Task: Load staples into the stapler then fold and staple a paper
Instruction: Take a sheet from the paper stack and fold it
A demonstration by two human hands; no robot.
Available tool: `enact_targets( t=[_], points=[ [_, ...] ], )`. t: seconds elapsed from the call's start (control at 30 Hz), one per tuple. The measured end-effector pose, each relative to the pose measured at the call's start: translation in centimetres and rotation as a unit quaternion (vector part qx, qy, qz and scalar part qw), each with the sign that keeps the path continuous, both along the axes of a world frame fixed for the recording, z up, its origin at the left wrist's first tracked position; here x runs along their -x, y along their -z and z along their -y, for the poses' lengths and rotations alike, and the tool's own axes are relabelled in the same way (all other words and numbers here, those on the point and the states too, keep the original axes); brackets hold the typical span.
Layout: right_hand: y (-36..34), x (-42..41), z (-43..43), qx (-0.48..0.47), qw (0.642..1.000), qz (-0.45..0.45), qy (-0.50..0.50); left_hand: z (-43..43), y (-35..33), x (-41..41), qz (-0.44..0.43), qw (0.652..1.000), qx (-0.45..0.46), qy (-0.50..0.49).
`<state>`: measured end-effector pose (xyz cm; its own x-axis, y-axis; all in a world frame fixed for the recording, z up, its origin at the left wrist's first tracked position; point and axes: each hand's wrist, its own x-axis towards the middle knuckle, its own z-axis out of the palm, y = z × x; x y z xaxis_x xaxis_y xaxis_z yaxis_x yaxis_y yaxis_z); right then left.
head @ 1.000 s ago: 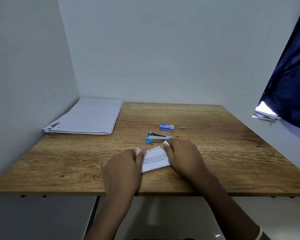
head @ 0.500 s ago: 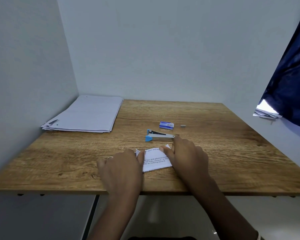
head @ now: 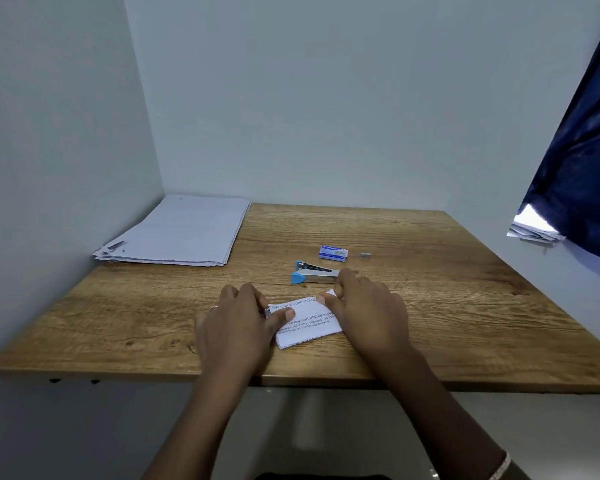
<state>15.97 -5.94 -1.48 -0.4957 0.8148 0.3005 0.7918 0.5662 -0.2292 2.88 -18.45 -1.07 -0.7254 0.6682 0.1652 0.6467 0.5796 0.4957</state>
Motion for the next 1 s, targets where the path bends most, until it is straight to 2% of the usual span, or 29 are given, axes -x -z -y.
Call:
enact_targets(
  t=[0.1, 0.2, 0.3, 0.4, 0.57, 0.73, 0.8, 0.93, 1.0],
  points=[
    [0.0, -0.2, 0.0, 0.017, 1.0, -0.02, -0.013, 0.3, -0.6, 0.4, 0.053, 0.998, -0.004, 0.014],
    [0.1, -0.3, 0.3, 0.004, 0.999, -0.043, -0.017, 0.5, -0.4, -0.2, 0.049, 0.998, -0.043, -0.002],
    [0.1, -0.2, 0.7, -0.024, 0.998, -0.056, -0.027, 1.1, 0.2, -1.4, -0.039, 0.995, -0.097, -0.001],
    [0.2, -0.1, 0.8, -0.047, 0.997, -0.039, -0.055, 2.0, 0.8, -2.8, -0.103, 0.986, -0.124, 0.052],
    [0.1, -0.2, 0.3, -0.007, 0.991, -0.065, -0.119, 2.8, 2.3, -4.0, -0.104, 0.989, -0.072, 0.082],
    [0.0, -0.1, -0.3, 0.048, 0.99, -0.065, -0.117, 2.8, 2.4, -3.9, -0.089, 0.993, -0.016, 0.075],
    [-0.1, 0.1, -0.4, 0.052, 0.991, -0.058, -0.112, 2.8, 2.4, -4.0, -0.111, 0.991, 0.0, 0.072],
    [-0.2, 0.7, -0.2, 0.017, 0.994, -0.016, -0.111, 3.1, 3.3, -4.5, -0.187, 0.979, -0.03, 0.07],
    [-0.2, 0.9, -0.1, 0.011, 0.994, -0.005, -0.105, 3.4, 3.5, -4.6, -0.194, 0.979, -0.021, 0.055]
  ],
)
